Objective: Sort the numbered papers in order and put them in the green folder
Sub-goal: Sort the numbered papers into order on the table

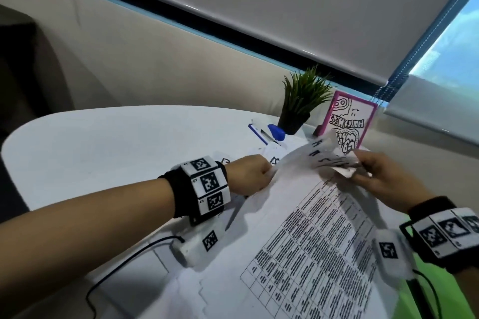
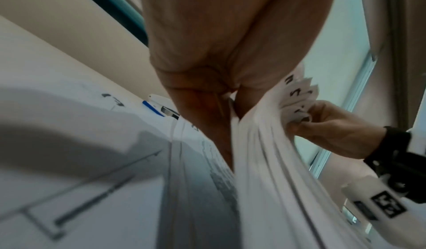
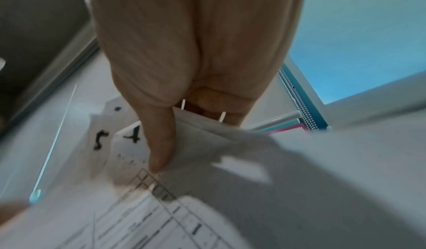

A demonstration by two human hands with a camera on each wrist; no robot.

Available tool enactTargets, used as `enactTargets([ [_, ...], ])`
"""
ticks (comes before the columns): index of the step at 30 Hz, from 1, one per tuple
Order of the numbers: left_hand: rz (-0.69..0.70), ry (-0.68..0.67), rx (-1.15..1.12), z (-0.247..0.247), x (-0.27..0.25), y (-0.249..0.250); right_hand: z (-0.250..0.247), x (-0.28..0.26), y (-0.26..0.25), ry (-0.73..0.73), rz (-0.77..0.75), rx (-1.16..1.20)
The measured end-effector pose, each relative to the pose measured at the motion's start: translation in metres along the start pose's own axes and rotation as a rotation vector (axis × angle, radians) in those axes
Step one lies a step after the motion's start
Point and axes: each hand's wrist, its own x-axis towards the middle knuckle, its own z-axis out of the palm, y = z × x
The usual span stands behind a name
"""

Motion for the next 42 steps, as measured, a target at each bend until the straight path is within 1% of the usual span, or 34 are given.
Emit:
enactTargets([
  [2,-0.009,-0.065,-0.079,0.002,-0.002,0.003,0.008,0.007,0.011,0.018,-0.02,-0.116],
  [3,-0.016,-0.077,-0.137,0.003,-0.002,0.003,0.013,0.01,0.016,0.016,-0.021,-0.126],
  [5,-0.027,-0.041,-0.203,0.002,-0.004,0.002,0.021,0.014,0.021,-0.025,0.016,-0.065],
  [6,-0.024,-0.027,-0.191,0.001,-0.005,0.001,0.025,0.015,0.024,-0.052,0.045,-0.028],
  [8,0.01,-0.062,-0.127,-0.001,-0.006,-0.001,0.03,0.02,0.027,-0.091,0.074,-0.02],
  [11,0.066,-0.086,-0.096,-0.003,-0.007,-0.005,0.033,0.026,0.03,-0.078,0.095,0.022],
  [13,0.079,-0.078,-0.111,-0.005,-0.006,-0.007,0.033,0.027,0.032,-0.062,0.076,0.018],
  [16,0.086,-0.075,-0.074,-0.009,-0.004,-0.009,0.03,0.025,0.029,-0.059,0.016,0.0],
  [18,0.06,-0.035,-0.077,-0.011,-0.001,-0.01,0.026,0.021,0.022,-0.028,0.007,0.036],
  [22,-0.071,0.079,-0.219,-0.015,0.016,-0.015,0.018,0.007,0.012,0.023,0.005,0.154],
  [24,-0.093,0.123,-0.186,-0.016,0.026,-0.016,0.018,0.0,0.012,0.034,0.038,0.284],
  [25,-0.1,0.135,-0.153,-0.016,0.03,-0.016,0.019,-0.002,0.012,0.025,0.058,0.301],
  [27,-0.121,0.128,-0.122,-0.013,0.036,-0.014,0.021,-0.007,0.014,-0.017,0.09,0.251],
  [29,-0.144,0.096,-0.156,-0.008,0.04,-0.012,0.024,-0.008,0.018,-0.053,0.101,0.16],
  [30,-0.147,0.102,-0.18,-0.006,0.04,-0.011,0.027,-0.009,0.019,-0.059,0.086,0.108],
  [33,-0.075,0.171,-0.22,-0.001,0.039,-0.011,0.035,-0.008,0.023,-0.027,0.061,0.021],
  [35,0.001,0.16,-0.215,-0.001,0.037,-0.009,0.037,-0.006,0.025,0.01,0.064,0.009],
  [39,0.172,0.056,-0.124,-0.006,0.029,-0.003,0.042,-0.002,0.029,0.096,-0.026,-0.069],
  [42,0.225,-0.071,-0.151,-0.008,0.022,-0.001,0.042,-0.002,0.026,0.114,-0.022,-0.048],
])
